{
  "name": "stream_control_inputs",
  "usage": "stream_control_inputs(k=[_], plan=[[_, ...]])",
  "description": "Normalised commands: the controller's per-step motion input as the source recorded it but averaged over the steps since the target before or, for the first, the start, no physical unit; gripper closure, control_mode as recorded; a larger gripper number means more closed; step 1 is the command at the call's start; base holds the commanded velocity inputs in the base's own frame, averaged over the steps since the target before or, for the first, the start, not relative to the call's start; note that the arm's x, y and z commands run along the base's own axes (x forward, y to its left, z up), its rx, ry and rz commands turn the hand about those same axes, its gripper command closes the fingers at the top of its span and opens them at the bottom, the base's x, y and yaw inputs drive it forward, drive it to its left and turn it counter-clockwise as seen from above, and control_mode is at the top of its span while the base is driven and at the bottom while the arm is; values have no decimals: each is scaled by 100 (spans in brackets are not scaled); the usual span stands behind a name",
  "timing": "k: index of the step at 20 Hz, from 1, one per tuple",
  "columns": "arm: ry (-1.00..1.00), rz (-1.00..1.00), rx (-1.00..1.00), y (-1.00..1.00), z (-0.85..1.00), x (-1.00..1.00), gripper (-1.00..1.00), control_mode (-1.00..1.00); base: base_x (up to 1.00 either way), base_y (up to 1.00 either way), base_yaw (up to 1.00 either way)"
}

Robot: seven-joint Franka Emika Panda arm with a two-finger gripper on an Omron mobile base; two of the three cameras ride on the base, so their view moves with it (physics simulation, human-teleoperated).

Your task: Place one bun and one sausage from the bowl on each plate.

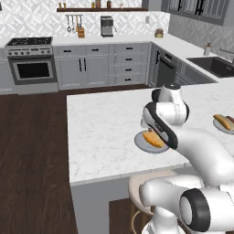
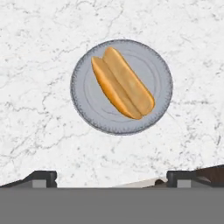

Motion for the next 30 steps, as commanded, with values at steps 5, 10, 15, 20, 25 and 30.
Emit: stream_control_inputs(k=[5,10,15,20,25,30], plan=[[-2,-10,-7,19,10,-100,-100,-100,0,0,0],[-2,0,-1,-9,7,-63,-100,-100,0,0,0],[0,0,2,-4,0,-5,-100,-100,0,0,0],[0,0,0,0,0,0,-100,-100,0,0,0],[0,0,0,0,0,0,-100,100,-1,-69,-1],[0,0,0,0,0,0,-100,100,-20,-100,-9]])
